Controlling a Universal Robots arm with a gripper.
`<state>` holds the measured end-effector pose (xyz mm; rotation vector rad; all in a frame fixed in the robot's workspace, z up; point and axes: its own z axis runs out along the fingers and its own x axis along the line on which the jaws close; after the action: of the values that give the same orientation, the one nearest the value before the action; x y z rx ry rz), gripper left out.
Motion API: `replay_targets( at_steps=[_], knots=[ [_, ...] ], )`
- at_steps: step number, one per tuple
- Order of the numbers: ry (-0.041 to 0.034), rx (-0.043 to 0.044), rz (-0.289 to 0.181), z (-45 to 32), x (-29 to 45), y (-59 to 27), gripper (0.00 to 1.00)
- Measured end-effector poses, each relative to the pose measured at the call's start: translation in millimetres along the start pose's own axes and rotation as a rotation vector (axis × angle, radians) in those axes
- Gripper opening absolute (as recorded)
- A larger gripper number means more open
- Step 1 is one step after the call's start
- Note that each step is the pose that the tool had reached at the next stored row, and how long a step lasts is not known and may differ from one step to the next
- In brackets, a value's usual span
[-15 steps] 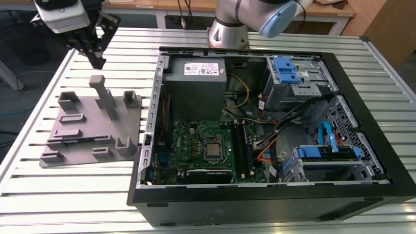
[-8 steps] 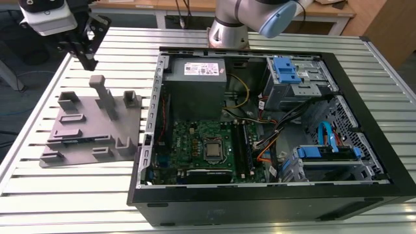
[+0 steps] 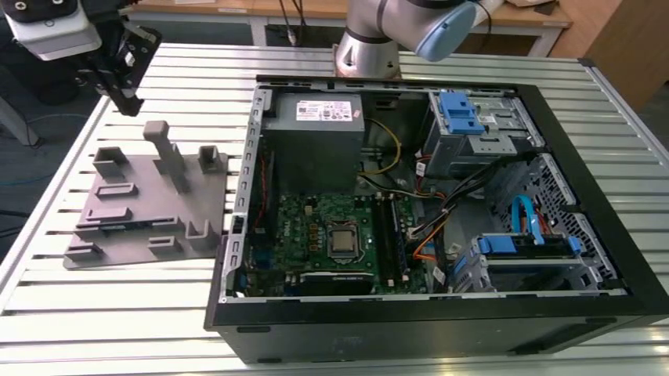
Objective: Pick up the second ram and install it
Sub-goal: 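Reach for the second ram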
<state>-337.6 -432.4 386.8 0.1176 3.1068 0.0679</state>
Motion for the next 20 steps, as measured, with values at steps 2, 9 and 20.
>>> replay_targets(
  at_steps=[2, 9, 20],
  knots=[
    [0.0001, 0.0001, 0.000, 0.0, 3.5, -0.8, 0.07],
    [-0.0001, -0.0001, 0.000, 0.4, 16.9, -3.8, 0.07],
    [0.0001, 0.0001, 0.000, 0.7, 37.4, -9.4, 0.07]
  ],
)
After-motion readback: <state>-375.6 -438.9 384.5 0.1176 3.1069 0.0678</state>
